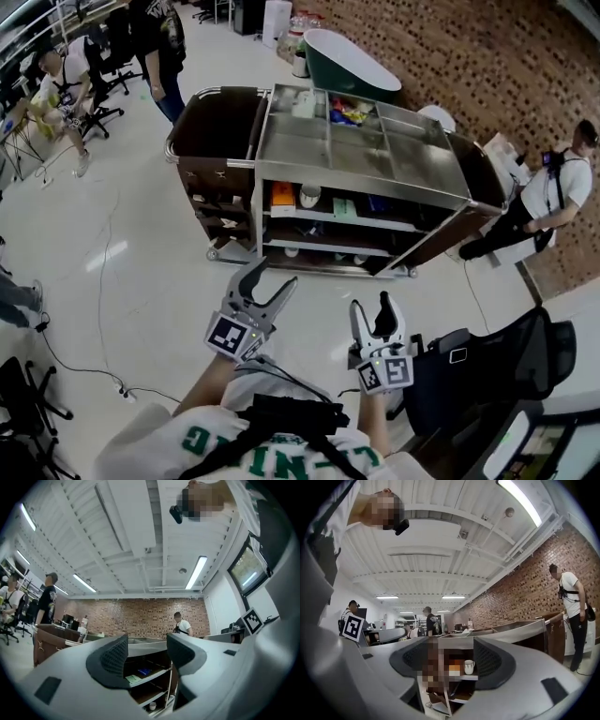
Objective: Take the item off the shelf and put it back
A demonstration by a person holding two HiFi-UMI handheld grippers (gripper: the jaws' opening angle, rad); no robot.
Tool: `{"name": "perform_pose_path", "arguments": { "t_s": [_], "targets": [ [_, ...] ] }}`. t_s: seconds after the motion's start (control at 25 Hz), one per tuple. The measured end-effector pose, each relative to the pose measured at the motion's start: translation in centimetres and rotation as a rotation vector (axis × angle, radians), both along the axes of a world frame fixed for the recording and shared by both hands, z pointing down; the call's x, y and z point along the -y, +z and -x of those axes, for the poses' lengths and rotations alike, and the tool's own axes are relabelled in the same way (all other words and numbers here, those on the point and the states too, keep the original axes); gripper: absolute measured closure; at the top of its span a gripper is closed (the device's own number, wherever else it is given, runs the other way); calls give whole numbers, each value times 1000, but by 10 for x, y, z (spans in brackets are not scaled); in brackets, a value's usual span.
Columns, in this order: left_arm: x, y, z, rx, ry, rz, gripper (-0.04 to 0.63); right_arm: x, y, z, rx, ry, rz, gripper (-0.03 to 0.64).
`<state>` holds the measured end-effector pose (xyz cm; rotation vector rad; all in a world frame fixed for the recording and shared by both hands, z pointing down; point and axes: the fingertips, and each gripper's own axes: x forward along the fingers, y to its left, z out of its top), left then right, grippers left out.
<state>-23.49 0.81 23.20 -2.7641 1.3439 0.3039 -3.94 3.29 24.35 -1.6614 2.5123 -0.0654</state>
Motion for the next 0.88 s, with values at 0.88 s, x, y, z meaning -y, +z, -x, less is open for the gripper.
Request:
{"name": "perform_pose_path", "arguments": {
  "t_s": [0.88],
  "targets": [
    [78, 35, -89, 93, -15, 62, 360, 74, 10, -117, 13, 97, -30, 316]
  ]
}}
